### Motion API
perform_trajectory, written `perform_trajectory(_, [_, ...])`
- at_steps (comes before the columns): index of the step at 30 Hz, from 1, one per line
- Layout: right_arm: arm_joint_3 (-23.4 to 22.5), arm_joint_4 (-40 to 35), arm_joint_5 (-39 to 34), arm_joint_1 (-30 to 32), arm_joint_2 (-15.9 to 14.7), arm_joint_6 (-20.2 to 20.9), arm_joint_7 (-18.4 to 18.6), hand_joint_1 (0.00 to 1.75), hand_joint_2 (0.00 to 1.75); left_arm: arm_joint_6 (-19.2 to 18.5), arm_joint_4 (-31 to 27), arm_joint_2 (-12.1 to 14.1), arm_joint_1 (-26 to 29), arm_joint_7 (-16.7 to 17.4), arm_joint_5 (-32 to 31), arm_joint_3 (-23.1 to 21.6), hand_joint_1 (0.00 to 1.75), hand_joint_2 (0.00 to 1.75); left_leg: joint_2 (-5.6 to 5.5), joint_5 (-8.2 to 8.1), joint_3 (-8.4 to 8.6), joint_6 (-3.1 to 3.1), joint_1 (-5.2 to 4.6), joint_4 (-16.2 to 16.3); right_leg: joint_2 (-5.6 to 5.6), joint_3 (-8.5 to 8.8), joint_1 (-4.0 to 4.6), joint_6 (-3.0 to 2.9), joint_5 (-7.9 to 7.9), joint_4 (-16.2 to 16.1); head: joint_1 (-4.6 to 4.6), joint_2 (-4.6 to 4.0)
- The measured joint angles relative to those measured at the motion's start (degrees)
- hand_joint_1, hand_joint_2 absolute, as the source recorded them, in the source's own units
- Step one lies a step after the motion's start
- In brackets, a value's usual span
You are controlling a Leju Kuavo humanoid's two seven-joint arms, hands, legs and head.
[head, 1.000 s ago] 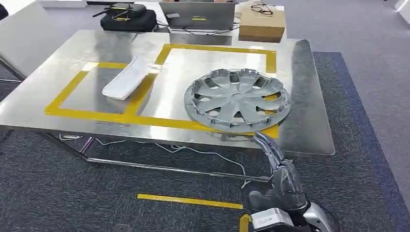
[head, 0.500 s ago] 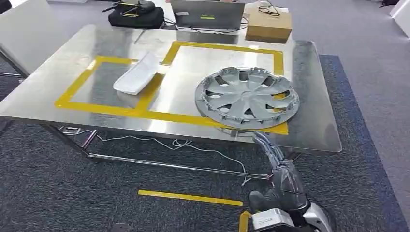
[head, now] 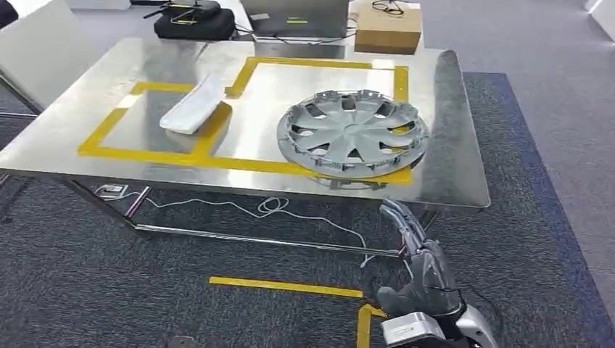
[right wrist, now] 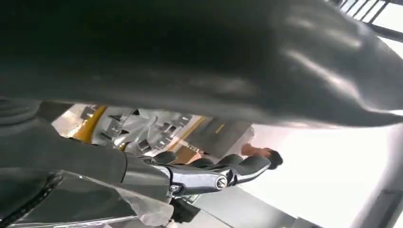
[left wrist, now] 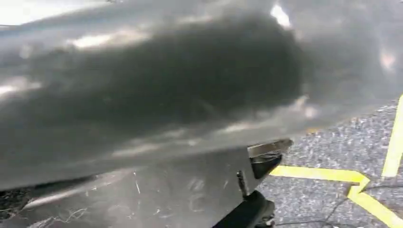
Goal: Take the parts from the cabinet and place them on the table.
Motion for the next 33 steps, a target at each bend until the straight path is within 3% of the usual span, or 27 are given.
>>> perform_trajectory(2, [-0.04,-0.17,-0.02,0.09,0.00,0.09,0.00,0.00,0.00,0.00,0.00,0.00,-0.02,0.00,0.00,0.02,0.00,0.00,-0.01,4.51,6.35,0.36,0.03,-10.55,0.08,-0.64,0.00,0.19,0.14,0.66,-0.02,0.00])
perform_trajectory(3, [-0.07,-0.33,-0.02,0.09,0.00,0.09,0.00,0.00,0.00,0.00,0.00,0.00,-0.04,0.00,0.00,0.02,0.00,0.00,-0.05,5.15,9.20,0.71,0.00,-15.77,0.09,-0.86,0.00,0.29,0.20,0.93,0.00,0.00])
perform_trajectory(4, [-0.13,-0.44,-0.04,0.07,0.00,0.11,0.02,0.00,0.00,0.00,0.00,0.00,-0.08,0.00,0.00,0.02,0.00,0.00,-0.08,4.43,10.12,0.98,-0.23,-17.22,0.11,-1.25,0.29,0.65,0.41,1.10,0.02,0.00])
perform_trajectory(7, [-0.15,-0.48,-0.04,0.06,0.00,0.44,-0.07,0.00,0.00,0.02,0.00,0.02,0.01,0.28,0.04,0.07,0.00,0.00,-0.14,5.06,9.11,1.63,-0.46,-17.12,0.12,-1.67,0.13,1.95,1.36,0.99,0.11,0.00])
perform_trajectory(8, [-0.17,-0.48,-0.07,0.03,0.00,0.48,-0.11,0.00,0.00,0.04,0.00,-0.06,0.08,0.35,0.04,0.11,0.00,0.00,-0.09,5.70,8.78,2.29,-0.26,-17.69,0.14,-1.80,0.30,2.37,1.63,0.99,0.06,0.00])
perform_trajectory(9, [-0.17,-0.48,-0.09,0.08,0.00,0.48,-0.18,0.00,0.00,0.04,0.00,-0.15,-0.05,0.44,0.07,0.13,0.00,0.00,0.17,6.29,8.56,2.71,-0.03,-17.96,0.37,-2.65,0.08,2.52,0.16,1.80,0.06,0.00])
perform_trajectory(10, [-0.17,-0.50,-0.11,0.02,0.00,0.48,-0.22,0.00,0.00,0.04,0.00,-0.20,-0.13,0.44,0.07,0.13,0.00,0.00,0.16,6.70,7.93,3.26,0.00,-17.96,0.36,-3.94,0.07,2.70,-2.45,4.29,0.30,0.00])
perform_trajectory(12, [-0.18,-0.48,-0.13,0.04,0.00,0.50,-0.24,0.00,0.00,0.07,0.00,-0.24,-0.03,0.52,0.07,0.17,0.00,0.00,0.22,7.47,6.74,3.46,-0.16,-17.89,0.36,-7.02,-0.09,3.08,-7.93,13.37,0.33,0.00])
perform_trajectory(13, [-0.17,-0.48,-0.13,0.04,0.00,0.50,-0.26,0.00,0.00,0.07,0.00,-0.20,0.04,0.61,0.07,0.20,0.00,0.00,0.27,7.88,6.12,3.44,-0.24,-17.82,0.34,-8.34,-0.08,3.22,-9.63,17.54,0.37,0.00])
perform_trajectory(14, [-0.17,-0.48,-0.13,0.06,0.00,0.50,-0.24,0.00,0.00,0.07,0.00,-0.17,0.05,0.63,0.07,0.24,0.00,0.00,0.32,8.26,5.52,3.44,-0.28,-17.72,0.35,-8.53,-0.08,3.31,-9.65,19.33,0.33,0.00])
perform_trajectory(15, [-0.17,-0.48,-0.13,0.06,0.00,0.50,-0.24,0.00,0.00,0.07,0.00,-0.17,0.04,0.63,0.07,0.28,0.00,0.00,0.34,8.57,4.99,3.38,-0.30,-17.55,0.35,-7.26,-0.09,3.30,-8.18,18.17,0.35,0.00])
perform_trajectory(16, [-0.17,-0.48,-0.13,0.06,0.00,0.50,-0.26,0.00,0.00,0.07,0.00,-0.20,0.03,0.63,0.07,0.31,0.00,0.00,0.33,8.77,4.58,3.30,-0.29,-17.35,0.34,-4.82,-0.09,3.23,-6.01,14.64,0.35,0.00])
perform_trajectory(18, [-0.17,-0.48,-0.13,-0.02,0.00,0.50,-0.31,0.00,0.00,0.04,0.00,-0.24,0.02,0.63,0.07,0.33,0.00,0.00,0.23,9.02,3.95,3.01,-0.29,-16.69,0.32,2.30,-0.10,2.92,-2.42,3.40,0.37,0.00])
perform_trajectory(19, [-0.17,-0.48,-0.15,-0.14,0.00,0.48,-0.37,0.00,0.00,0.00,0.00,-0.24,0.01,0.61,0.07,0.33,0.00,0.00,0.19,9.18,3.62,2.70,-0.60,-16.43,0.34,4.54,0.10,2.68,-3.75,-0.30,0.39,0.00])
perform_trajectory(20, [-0.20,-0.50,-0.17,-0.08,0.00,0.44,-0.53,0.00,0.00,-0.02,0.00,-0.24,-0.04,0.61,0.04,0.33,0.00,0.00,0.21,9.53,3.42,2.33,-0.65,-16.27,0.45,4.90,0.09,2.44,-3.38,-0.49,0.26,0.00])
perform_trajectory(22, [-0.22,-0.50,-0.26,0.08,0.02,0.39,-0.59,0.00,0.00,-0.11,0.00,-0.22,-0.04,0.39,0.04,0.35,0.00,0.00,0.21,10.09,3.29,1.65,-0.59,-16.21,0.53,3.57,0.16,2.17,-3.27,-0.29,0.26,0.00])
perform_trajectory(23, [-0.22,-0.50,-0.28,0.12,0.02,0.39,-0.63,0.00,0.00,-0.11,0.00,-0.20,-0.02,0.35,0.04,0.35,0.00,0.00,0.19,10.30,3.28,1.34,-0.64,-16.22,0.50,3.42,0.12,1.67,-2.99,-0.41,0.24,0.00])
perform_trajectory(24, [-0.22,-0.50,-0.39,0.07,0.13,0.37,-0.68,0.00,0.00,-0.11,0.00,-0.11,-0.04,0.31,0.02,0.39,0.00,0.00,0.09,9.49,2.96,0.97,-0.47,-15.67,0.20,3.10,-0.24,0.87,-2.41,-0.66,0.33,0.00])
perform_trajectory(25, [-0.28,-0.50,-0.50,0.06,0.24,0.37,-0.68,0.00,0.00,-0.11,0.00,-0.11,-0.04,0.31,-0.02,0.39,0.00,0.00,0.08,6.65,2.21,0.55,-0.44,-13.76,0.16,2.65,-0.20,0.29,-2.04,-0.65,0.06,0.00])
perform_trajectory(27, [-0.35,-0.48,-0.72,0.14,0.44,0.37,-0.70,0.00,0.00,-0.09,0.00,-0.04,-0.01,0.31,-0.13,0.39,0.00,0.00,0.08,0.34,-0.32,0.01,-0.24,-5.27,0.05,1.71,-0.10,0.01,-1.29,-0.60,0.02,0.00])
perform_trajectory(28, [-0.42,-0.48,-0.85,0.16,0.46,0.39,-0.68,0.00,0.00,-0.07,0.00,-0.02,-0.01,0.35,-0.17,0.39,0.00,0.00,0.08,-1.61,-1.42,-0.13,-0.17,-1.02,0.03,1.71,-0.04,-0.02,-0.89,-0.51,0.02,0.00])
perform_trajectory(29, [-0.46,-0.48,-1.01,0.16,0.46,0.46,-0.70,0.00,0.00,-0.04,0.00,0.00,-0.01,0.48,-0.26,0.39,0.00,0.00,0.08,-2.09,-1.75,-0.20,-0.13,1.52,0.00,1.13,0.01,0.00,-0.52,-0.37,0.04,0.00])
perform_trajectory(30, [-0.52,-0.46,-1.09,0.17,0.46,0.50,-0.68,0.00,0.00,-0.04,0.00,0.02,0.00,0.63,-0.50,0.44,0.00,0.00,0.08,-1.02,-0.99,-0.20,-0.11,1.38,0.00,0.48,0.04,0.04,-0.13,-0.06,0.02,0.00])
perform_trajectory(31, [-0.59,-0.46,-1.16,0.19,0.48,0.50,-0.68,0.00,0.00,-0.07,0.00,0.04,0.02,0.70,-0.57,0.44,0.00,0.00,0.08,1.06,1.25,-0.06,-0.11,-1.74,0.04,-0.12,0.05,0.09,0.04,0.30,0.07,0.00])
perform_trajectory(33, [-0.72,-0.46,-1.20,0.19,0.59,0.52,-0.68,0.00,0.00,-0.18,0.00,0.17,0.00,0.70,-0.63,0.44,0.00,0.00,0.05,5.27,7.73,0.52,-0.12,-12.51,0.07,-0.71,0.06,0.20,0.13,0.99,0.04,0.00])
